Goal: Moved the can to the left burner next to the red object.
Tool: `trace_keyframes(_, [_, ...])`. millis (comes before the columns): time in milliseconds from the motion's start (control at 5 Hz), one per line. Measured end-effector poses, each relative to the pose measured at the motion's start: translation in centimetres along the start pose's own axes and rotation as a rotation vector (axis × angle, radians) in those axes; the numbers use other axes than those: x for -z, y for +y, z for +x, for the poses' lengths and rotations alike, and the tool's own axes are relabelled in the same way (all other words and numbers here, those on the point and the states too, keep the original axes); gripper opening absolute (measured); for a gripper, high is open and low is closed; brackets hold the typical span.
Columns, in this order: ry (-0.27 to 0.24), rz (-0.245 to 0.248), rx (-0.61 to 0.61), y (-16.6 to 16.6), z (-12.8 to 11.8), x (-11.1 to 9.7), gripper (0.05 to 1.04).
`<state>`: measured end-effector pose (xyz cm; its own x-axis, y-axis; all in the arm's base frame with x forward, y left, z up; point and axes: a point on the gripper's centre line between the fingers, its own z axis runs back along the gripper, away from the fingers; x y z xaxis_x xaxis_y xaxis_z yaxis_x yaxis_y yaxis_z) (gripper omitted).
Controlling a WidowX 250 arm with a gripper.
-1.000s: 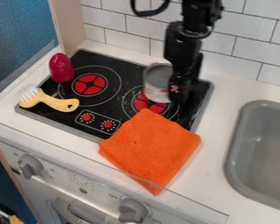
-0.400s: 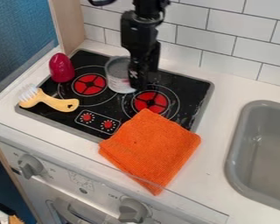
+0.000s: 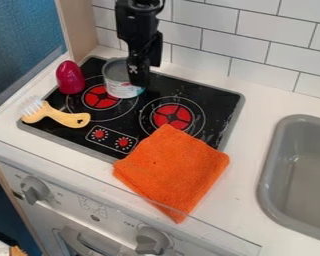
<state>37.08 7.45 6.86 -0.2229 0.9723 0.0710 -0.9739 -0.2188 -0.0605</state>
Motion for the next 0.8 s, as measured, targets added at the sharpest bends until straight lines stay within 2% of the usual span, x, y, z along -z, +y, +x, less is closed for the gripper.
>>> trace_keyframes(400, [-0.017, 0.009, -0.014, 0.0, 0.7, -0.3, 0.999])
trace_keyframes(600, [-0.021, -0.007, -0.031, 0.3, 0.9, -2.2, 0.999])
trace_keyframes(800, [-0.056, -0.051, -0.036, 1.0, 1.1, -6.0, 0.999])
